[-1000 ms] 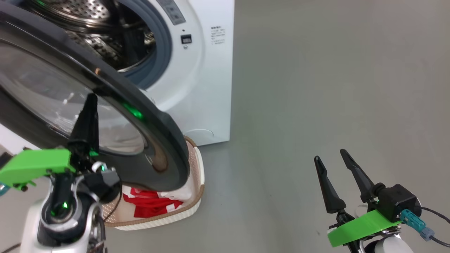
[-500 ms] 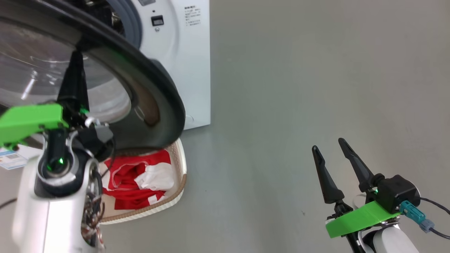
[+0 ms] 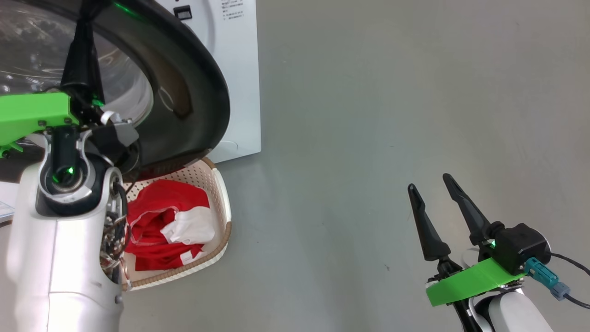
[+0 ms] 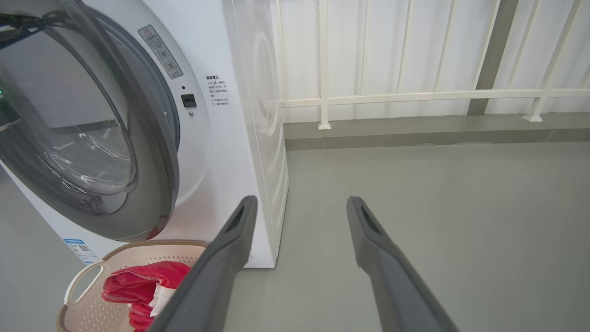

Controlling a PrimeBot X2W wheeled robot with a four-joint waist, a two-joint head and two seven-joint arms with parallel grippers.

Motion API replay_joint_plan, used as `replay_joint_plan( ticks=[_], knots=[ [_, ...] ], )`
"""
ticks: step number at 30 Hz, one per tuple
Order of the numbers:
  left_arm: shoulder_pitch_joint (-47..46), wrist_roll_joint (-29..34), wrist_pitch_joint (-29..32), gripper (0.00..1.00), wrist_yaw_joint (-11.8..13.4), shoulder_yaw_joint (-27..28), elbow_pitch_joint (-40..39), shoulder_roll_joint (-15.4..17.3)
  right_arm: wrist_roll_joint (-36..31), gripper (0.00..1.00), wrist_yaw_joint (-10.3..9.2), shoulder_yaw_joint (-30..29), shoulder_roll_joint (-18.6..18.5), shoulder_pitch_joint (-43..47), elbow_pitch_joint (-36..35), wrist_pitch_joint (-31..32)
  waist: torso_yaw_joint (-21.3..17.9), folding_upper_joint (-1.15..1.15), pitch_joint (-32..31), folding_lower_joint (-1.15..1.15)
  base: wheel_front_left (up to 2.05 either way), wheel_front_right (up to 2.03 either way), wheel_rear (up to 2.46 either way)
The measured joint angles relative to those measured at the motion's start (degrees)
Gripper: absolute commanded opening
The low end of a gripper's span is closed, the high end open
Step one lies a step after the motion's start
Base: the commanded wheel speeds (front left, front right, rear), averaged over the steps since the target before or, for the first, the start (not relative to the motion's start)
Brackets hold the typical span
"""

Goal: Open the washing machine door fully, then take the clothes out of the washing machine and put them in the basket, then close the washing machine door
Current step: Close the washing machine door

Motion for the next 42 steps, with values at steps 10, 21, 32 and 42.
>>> replay_joint_plan(
  ticks=[10,21,32,42],
  knots=[
    [1.02,-0.59,2.10,0.84,-3.42,0.53,1.79,0.02,0.01,1.00,0.00,0.00,0.00,0.07,0.56,0.00,0.68,0.00,-2.31,0.00,0.00,0.00,0.00],
    [14.60,0.58,2.16,1.00,-8.00,1.40,-2.13,1.87,0.00,1.00,0.00,0.02,0.00,1.42,1.63,0.00,2.38,0.00,-7.52,0.00,0.00,0.00,0.00],
    [30.74,25.08,-6.91,1.00,-11.58,-5.58,-11.11,9.75,0.00,1.00,0.00,-0.16,0.00,4.57,2.07,0.00,4.78,0.00,-13.54,0.00,0.00,0.00,0.00],
    [42.71,51.44,-9.93,1.00,-8.38,-7.91,-17.41,13.83,0.01,1.00,0.00,-0.53,0.02,6.43,1.67,0.00,6.32,0.00,-16.92,0.00,0.00,0.00,0.00]
  ],
)
